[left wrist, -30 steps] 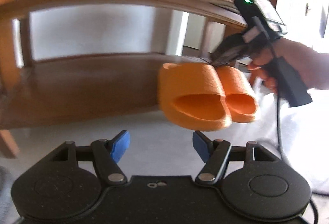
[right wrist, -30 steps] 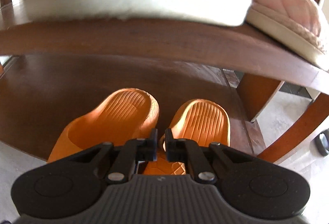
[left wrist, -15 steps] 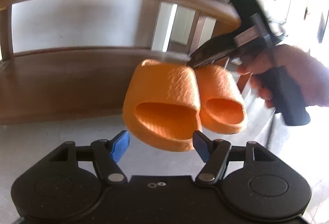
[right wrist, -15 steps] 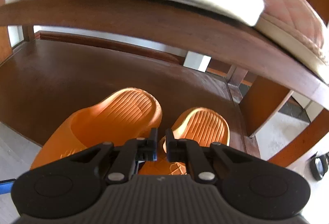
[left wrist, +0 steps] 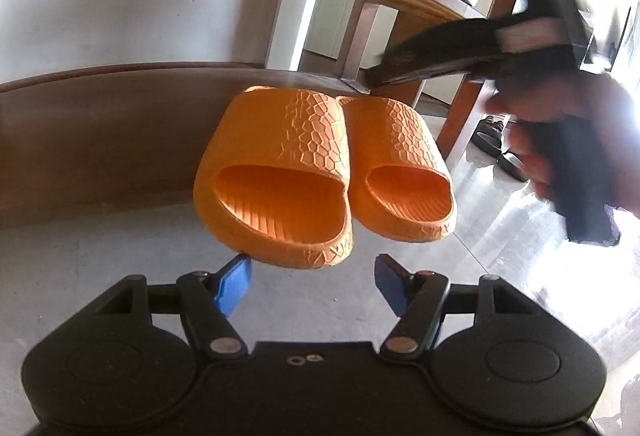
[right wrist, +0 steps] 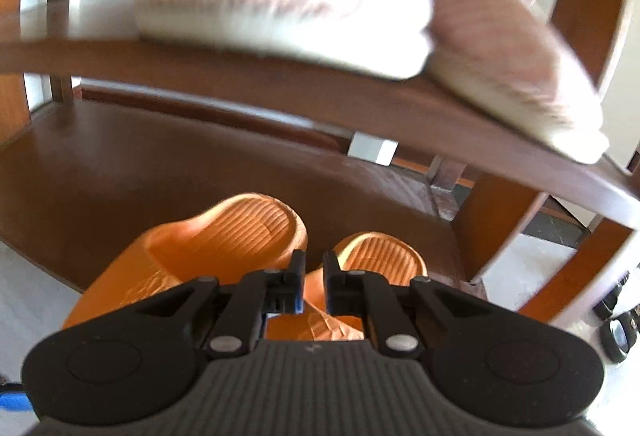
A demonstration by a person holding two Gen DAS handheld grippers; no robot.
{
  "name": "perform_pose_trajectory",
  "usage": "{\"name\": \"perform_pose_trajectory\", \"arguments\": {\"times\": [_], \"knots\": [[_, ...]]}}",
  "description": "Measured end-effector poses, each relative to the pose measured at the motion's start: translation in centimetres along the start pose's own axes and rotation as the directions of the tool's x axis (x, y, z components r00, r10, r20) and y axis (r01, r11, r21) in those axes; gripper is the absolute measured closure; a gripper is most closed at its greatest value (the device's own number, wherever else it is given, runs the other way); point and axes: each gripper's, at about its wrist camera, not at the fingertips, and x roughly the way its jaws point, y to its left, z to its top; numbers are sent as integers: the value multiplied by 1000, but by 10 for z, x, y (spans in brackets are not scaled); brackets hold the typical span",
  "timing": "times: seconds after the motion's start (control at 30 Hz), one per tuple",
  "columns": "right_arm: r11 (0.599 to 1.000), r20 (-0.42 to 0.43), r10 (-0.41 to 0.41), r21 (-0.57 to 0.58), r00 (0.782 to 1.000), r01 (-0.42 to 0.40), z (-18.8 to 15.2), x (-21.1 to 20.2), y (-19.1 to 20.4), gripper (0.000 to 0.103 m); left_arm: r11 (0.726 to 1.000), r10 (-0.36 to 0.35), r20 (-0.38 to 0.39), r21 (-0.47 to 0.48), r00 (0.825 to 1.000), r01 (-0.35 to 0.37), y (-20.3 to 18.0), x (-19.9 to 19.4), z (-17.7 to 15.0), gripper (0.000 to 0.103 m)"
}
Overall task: Organize scattered shoes
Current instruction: 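Lower the orange slides onto the shelf and open the right tool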
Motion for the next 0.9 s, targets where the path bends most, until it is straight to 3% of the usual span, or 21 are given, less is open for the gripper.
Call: {"name": "perform_pose_trajectory", "arguments": {"times": [0.2,0.33,0.5,0.73,0.9], "knots": [[989,26,12,146,1000,-16,-36,-72,-14,90,1000,6,1,11,1000,-6,-2,1,1,35],[957,-65,99,280,993,-77,-78,-98,-12,90,1000,-2,-7,30,1000,2,-5,4,4,35],[912,-151,159,400,976,-86,-110,-74,-10,88,998,-10,-20,64,1000,12,-9,11,10,35],[892,-128,113,449,985,-44,-97,-47,-23,87,993,-35,-26,111,999,38,-21,30,29,35],[900,-126,57,436,990,3,-79,-19,-43,86,992,-16,-18,125,1000,19,-32,61,48,35]]}}
